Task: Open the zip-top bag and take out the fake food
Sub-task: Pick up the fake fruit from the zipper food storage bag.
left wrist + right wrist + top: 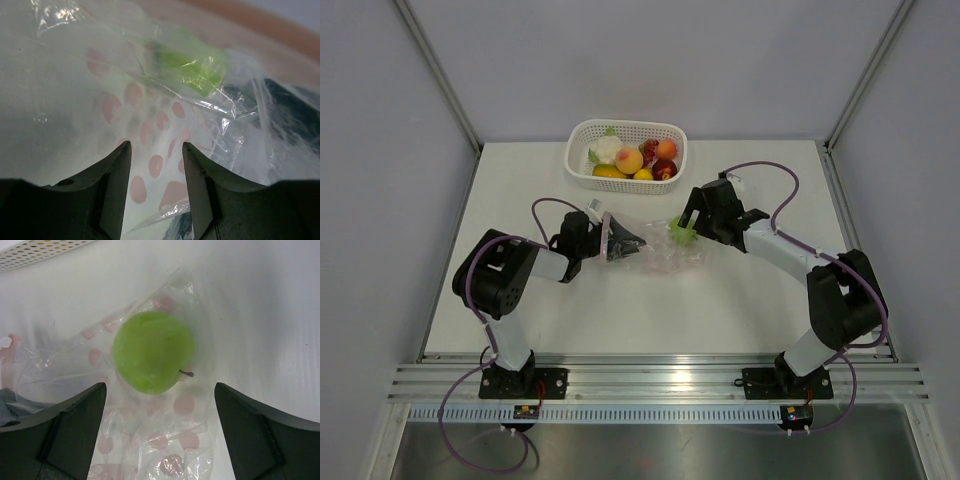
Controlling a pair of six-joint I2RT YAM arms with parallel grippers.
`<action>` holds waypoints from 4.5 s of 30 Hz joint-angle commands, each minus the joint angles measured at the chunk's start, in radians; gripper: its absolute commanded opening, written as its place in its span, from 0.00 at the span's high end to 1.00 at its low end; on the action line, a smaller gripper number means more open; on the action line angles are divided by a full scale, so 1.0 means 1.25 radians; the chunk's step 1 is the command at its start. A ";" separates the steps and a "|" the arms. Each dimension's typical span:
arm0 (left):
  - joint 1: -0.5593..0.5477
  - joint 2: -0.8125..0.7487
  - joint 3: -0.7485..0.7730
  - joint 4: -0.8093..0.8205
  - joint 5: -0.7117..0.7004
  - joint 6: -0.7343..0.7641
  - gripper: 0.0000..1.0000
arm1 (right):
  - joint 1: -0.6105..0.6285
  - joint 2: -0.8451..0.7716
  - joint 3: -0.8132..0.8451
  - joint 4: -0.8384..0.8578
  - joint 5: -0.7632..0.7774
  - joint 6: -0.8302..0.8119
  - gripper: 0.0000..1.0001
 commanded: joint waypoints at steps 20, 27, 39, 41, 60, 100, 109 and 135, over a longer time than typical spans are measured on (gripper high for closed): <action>-0.004 0.001 0.021 0.048 0.019 0.009 0.52 | -0.017 -0.011 -0.018 0.065 0.129 0.022 0.72; -0.004 0.008 0.023 0.051 0.016 0.008 0.48 | -0.012 -0.035 -0.032 0.096 0.078 0.010 1.00; -0.006 0.049 0.016 0.149 0.032 -0.031 0.40 | 0.076 -0.223 -0.077 0.157 0.080 -0.139 1.00; -0.006 0.049 0.012 0.159 0.036 -0.034 0.39 | 0.102 -0.224 -0.066 0.143 0.117 -0.154 1.00; 0.017 0.055 -0.085 0.448 0.017 -0.140 0.31 | 0.260 -0.314 -0.119 0.167 0.320 -0.205 1.00; 0.012 -0.037 -0.027 0.060 -0.017 0.042 0.01 | 0.231 -0.159 -0.031 0.058 0.309 -0.126 1.00; -0.011 0.011 0.053 -0.075 -0.022 0.092 0.04 | 0.227 -0.157 -0.033 0.063 0.294 -0.122 1.00; -0.004 -0.064 0.061 -0.156 -0.046 0.137 0.20 | 0.044 -0.137 -0.081 0.043 0.171 -0.010 1.00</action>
